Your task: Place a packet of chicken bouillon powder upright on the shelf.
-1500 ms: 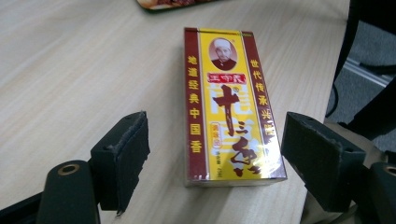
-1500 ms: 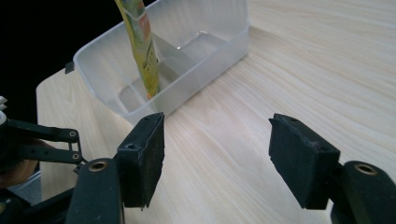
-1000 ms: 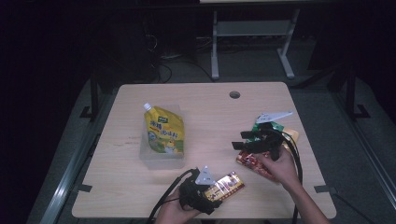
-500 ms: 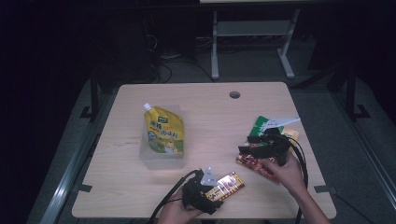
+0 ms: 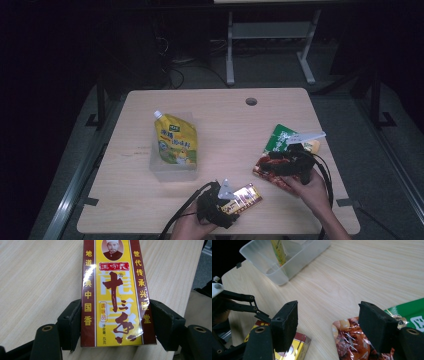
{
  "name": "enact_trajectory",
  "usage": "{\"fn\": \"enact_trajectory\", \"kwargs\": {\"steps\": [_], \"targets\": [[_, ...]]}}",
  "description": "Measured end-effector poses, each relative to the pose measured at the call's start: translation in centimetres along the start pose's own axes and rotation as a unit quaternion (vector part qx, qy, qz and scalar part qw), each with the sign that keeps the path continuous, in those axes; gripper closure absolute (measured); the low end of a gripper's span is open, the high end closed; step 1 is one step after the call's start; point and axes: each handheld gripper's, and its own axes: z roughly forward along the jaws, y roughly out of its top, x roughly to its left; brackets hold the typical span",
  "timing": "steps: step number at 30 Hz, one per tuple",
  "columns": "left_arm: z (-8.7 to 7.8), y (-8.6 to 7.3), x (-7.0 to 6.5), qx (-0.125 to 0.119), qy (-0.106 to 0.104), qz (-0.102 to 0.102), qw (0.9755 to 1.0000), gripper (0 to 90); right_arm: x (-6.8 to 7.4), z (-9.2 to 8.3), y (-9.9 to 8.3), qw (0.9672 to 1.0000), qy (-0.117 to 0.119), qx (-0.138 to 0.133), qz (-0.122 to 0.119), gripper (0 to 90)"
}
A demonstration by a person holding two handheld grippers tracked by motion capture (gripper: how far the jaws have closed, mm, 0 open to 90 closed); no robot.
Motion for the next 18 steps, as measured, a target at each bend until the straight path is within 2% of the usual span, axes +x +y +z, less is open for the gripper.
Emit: {"fn": "enact_trajectory", "kwargs": {"steps": [6, 8, 13, 18], "targets": [[0.0, 0.1, -0.2, 0.001, 0.008, 0.010, 0.9999, 31.7, 0.1, 0.3, -0.7, 1.0000, -0.001, 0.008, 0.001, 28.9], [-0.1, 0.2, -0.2, -0.001, 0.011, 0.012, 0.9999, 31.9, 0.2, 0.4, -0.8, 0.9998, 0.001, 0.015, 0.012, 27.8], [-0.7, 0.6, 0.3, -0.016, 0.019, 0.007, 0.9997, 31.9, 0.2, 0.3, -0.8, 0.9999, 0.004, 0.007, 0.013, 26.4], [-1.6, 1.4, 1.3, -0.039, 0.038, -0.005, 0.9985, 32.0, 0.1, 0.2, -0.7, 0.9997, 0.007, -0.003, 0.023, 23.2]]}}
